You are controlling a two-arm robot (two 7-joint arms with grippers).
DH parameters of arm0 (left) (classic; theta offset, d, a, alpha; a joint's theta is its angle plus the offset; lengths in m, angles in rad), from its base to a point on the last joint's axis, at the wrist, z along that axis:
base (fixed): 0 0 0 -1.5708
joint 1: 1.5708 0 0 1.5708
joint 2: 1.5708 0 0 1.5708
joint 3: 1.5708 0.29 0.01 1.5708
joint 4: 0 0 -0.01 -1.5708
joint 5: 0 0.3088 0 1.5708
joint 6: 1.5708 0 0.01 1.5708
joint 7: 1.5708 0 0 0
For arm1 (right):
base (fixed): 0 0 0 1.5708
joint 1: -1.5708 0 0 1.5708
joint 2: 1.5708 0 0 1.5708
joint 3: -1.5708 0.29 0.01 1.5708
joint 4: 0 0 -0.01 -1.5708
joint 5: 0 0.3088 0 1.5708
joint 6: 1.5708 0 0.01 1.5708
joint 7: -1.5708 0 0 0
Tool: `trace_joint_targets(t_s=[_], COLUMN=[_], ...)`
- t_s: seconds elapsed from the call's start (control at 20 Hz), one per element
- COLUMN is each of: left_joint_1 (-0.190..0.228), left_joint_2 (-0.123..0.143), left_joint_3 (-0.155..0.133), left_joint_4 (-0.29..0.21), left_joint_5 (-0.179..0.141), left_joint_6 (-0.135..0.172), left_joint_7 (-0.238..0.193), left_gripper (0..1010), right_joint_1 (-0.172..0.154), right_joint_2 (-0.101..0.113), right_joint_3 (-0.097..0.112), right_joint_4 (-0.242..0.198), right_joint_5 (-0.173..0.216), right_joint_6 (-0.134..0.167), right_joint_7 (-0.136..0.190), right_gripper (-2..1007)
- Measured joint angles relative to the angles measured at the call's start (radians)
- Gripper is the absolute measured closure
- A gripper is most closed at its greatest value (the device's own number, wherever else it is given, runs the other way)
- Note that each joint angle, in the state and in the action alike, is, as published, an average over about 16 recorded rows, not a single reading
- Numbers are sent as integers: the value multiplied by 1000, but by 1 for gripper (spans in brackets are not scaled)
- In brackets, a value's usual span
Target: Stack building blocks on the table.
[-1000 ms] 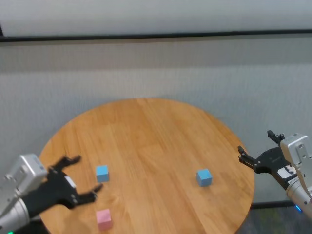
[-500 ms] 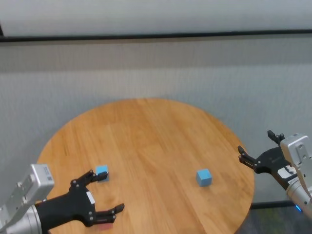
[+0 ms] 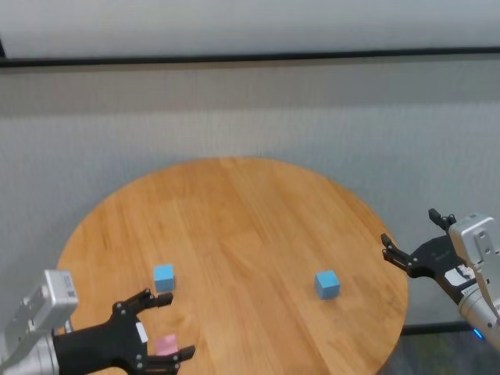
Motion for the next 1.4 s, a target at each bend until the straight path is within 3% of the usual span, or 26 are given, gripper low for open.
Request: trace_joint_targets(t_s=[0.55,1.4], left_joint_1=[-40,-104], left_joint_2=[-43,-109], left_joint_3=[14,29], left_joint_4=[108,259], left_joint_5=[32,77], left_joint_6=[-7,-34], left_joint_7=[-56,-88], left_gripper=[10,10], right_joint_1=[0,0], right_joint_2=[0,0], right_joint_3=[0,0], right_joint_4=[0,0], right_joint_5=[0,0], right_joint_6=[0,0], right_joint_7=[0,0], right_gripper=[4,4])
